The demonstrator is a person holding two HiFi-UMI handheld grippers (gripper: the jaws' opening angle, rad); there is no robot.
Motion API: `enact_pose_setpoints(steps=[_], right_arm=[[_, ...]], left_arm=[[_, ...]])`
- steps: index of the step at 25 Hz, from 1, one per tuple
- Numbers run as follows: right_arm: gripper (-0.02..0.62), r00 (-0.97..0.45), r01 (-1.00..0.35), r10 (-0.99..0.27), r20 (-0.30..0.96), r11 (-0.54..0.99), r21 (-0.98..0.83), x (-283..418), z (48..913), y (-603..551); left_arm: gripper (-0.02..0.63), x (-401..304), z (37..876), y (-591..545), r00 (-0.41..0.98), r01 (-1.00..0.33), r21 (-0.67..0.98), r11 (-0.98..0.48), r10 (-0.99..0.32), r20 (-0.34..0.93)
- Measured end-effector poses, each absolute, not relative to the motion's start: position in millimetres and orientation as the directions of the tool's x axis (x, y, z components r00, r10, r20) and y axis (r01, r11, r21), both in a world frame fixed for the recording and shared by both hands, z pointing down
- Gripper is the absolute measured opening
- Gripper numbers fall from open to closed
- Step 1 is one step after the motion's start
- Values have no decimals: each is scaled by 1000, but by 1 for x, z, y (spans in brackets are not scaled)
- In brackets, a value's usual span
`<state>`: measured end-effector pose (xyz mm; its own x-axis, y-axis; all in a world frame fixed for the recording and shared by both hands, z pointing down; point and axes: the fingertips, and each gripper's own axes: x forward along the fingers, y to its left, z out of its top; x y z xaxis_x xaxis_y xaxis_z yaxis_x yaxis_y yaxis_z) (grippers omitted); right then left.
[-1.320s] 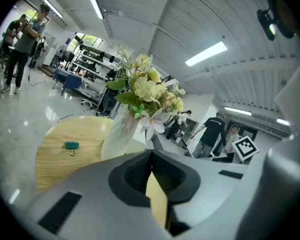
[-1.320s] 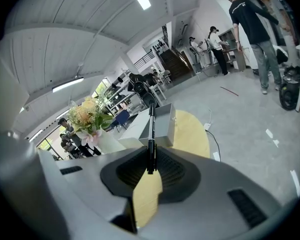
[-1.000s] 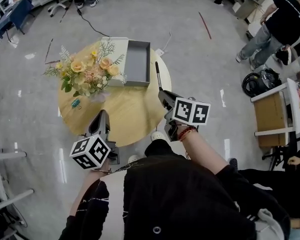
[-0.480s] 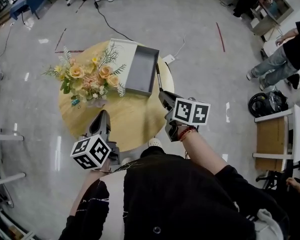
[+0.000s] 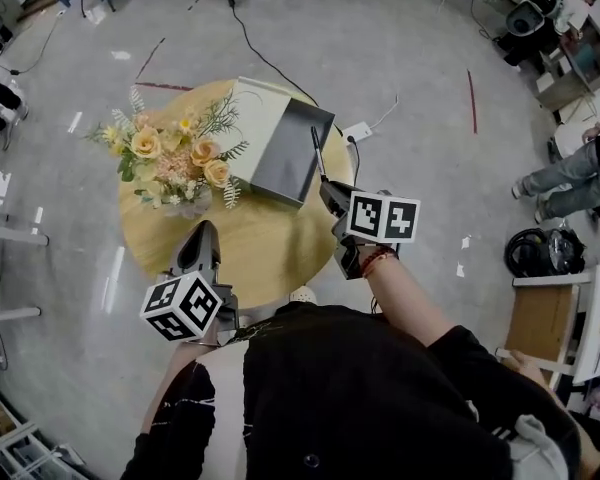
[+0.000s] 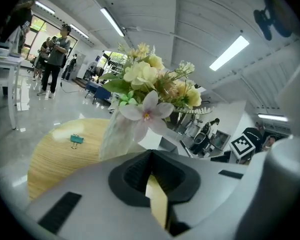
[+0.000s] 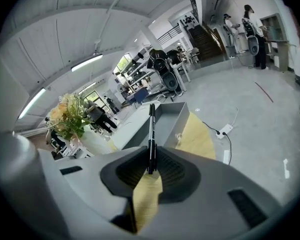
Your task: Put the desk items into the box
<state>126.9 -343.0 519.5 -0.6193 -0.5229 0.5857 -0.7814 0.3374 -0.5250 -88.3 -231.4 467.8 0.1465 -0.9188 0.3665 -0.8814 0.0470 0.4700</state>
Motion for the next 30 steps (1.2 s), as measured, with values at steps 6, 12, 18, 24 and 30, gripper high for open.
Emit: enact_pose_setpoints(steps=[6,12,18,24,30], right_arm=[[66,-647,-758,-411,643,435,-485,120,539,-357],[66,-662,-732,-312,682,464,-499,109,551,-370],[66,-659,-729,-253,708,448,-518,98,557,-377],[66,-653,-737,-255,713,434,-519,91,556,-385],[66,-630,-766,-277,726,378,-520,95,556,-384]], left_arm=[[9,-91,474,-231,44,-861,486,149,-931,364],[9,-95,478,-229,-35,-845,486,224,-929,369],[9,-101,471,-225,-96,-837,474,274,-925,367],[9,-116,473,-215,-135,-823,471,318,-915,381],[9,-129,484,-216,-99,-820,482,308,-907,410]])
